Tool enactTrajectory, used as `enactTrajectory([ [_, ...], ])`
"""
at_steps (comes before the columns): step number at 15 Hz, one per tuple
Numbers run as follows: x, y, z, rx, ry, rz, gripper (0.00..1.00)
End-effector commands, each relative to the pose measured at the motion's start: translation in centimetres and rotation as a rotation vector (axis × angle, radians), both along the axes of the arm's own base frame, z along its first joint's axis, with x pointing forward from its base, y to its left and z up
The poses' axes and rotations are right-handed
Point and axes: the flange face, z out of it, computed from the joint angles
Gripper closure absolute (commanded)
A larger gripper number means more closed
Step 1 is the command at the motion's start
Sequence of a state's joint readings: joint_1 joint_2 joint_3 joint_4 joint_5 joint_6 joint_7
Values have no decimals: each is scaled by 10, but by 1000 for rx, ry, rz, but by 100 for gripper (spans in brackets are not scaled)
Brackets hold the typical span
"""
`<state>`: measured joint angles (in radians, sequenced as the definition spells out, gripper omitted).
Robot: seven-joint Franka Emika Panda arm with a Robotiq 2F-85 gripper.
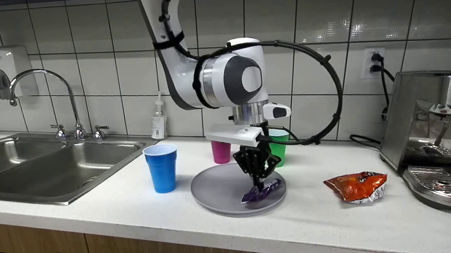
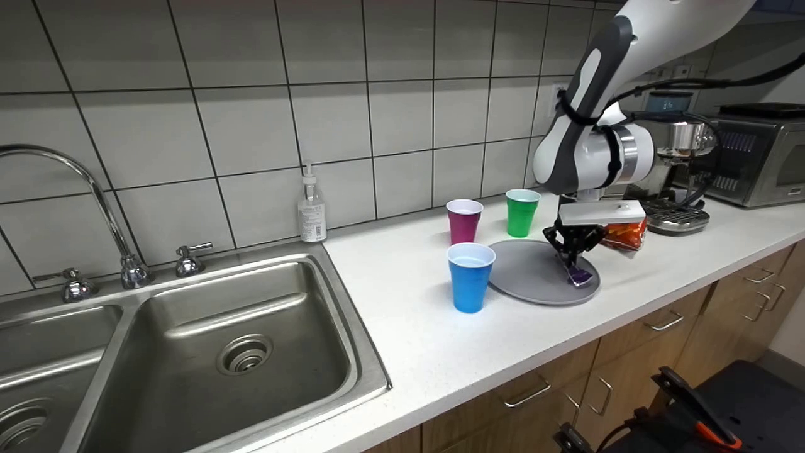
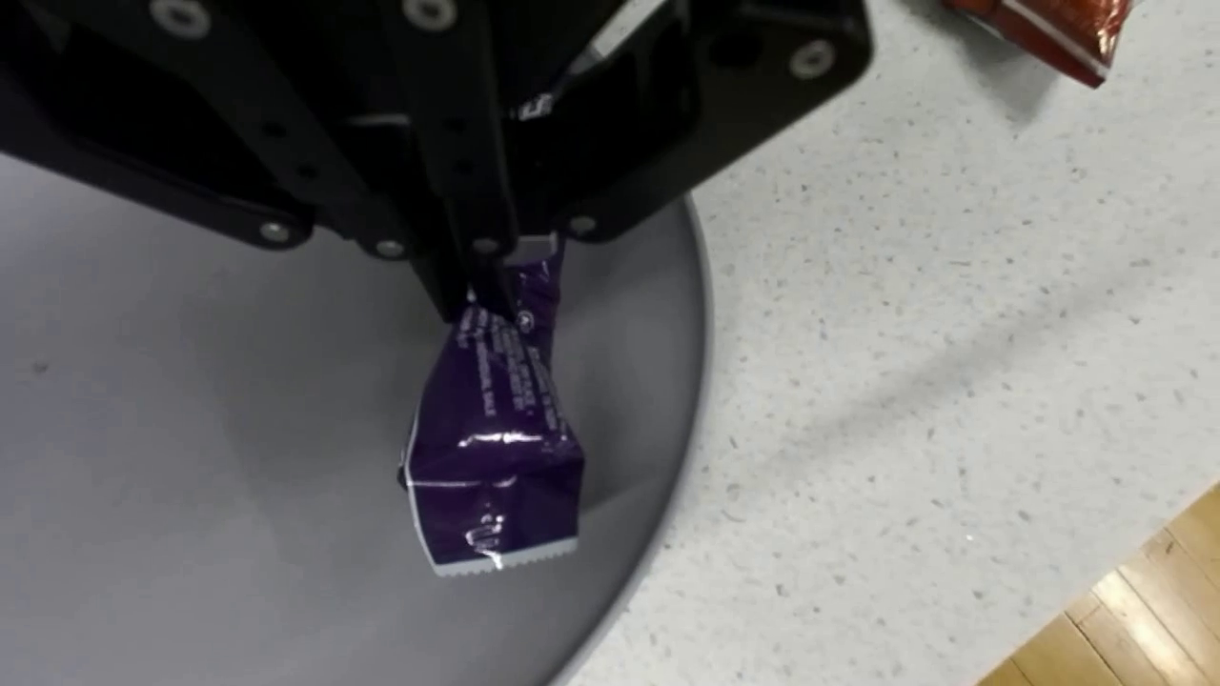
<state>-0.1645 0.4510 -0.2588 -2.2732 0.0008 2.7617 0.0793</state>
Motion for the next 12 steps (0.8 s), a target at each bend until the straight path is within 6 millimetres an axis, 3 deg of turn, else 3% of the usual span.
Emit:
enactTrajectory([
  [1, -4, -4, 16, 16, -19, -13, 99],
  [12, -20, -13, 65, 36, -91, -39, 99],
])
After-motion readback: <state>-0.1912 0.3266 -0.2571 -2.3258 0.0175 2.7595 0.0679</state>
